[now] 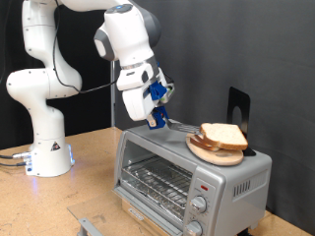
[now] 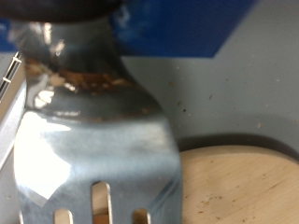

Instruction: Make a piece of toast with the oven

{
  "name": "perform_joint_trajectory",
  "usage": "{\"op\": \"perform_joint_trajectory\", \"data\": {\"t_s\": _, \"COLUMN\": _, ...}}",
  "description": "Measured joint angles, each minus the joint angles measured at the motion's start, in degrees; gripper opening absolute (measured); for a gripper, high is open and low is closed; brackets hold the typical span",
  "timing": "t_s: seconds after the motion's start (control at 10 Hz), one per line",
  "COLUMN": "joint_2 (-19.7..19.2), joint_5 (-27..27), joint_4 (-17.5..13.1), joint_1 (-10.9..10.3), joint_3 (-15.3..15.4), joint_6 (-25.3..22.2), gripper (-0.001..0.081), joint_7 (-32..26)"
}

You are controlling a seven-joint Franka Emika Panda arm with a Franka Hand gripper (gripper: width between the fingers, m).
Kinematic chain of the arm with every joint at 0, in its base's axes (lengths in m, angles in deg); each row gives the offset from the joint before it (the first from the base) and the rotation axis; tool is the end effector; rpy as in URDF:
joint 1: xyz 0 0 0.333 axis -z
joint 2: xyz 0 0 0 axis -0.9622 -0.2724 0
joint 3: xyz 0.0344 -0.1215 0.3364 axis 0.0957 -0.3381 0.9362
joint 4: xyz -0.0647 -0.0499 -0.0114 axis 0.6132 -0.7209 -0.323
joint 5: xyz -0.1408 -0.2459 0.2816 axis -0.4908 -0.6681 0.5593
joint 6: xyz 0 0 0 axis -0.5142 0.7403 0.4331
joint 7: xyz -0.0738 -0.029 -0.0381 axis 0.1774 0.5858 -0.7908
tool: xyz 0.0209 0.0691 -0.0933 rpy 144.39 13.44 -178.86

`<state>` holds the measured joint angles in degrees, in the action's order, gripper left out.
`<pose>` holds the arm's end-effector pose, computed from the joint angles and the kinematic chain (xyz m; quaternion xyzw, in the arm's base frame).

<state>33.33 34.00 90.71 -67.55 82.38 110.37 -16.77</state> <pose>0.4745 0.0896 0.4524 -0.9796 0.1119 -0.0667 0.1528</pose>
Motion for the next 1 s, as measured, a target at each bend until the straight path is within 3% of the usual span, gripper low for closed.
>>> {"op": "perform_joint_trajectory", "data": {"t_s": 1.0, "joint_2": -3.9, "joint_5": -4.8, "joint_4": -5.2, "joint_1": 0.4, "joint_3": 0.1, "joint_6": 0.9, "gripper": 0.0439, "joint_7": 4.8}}
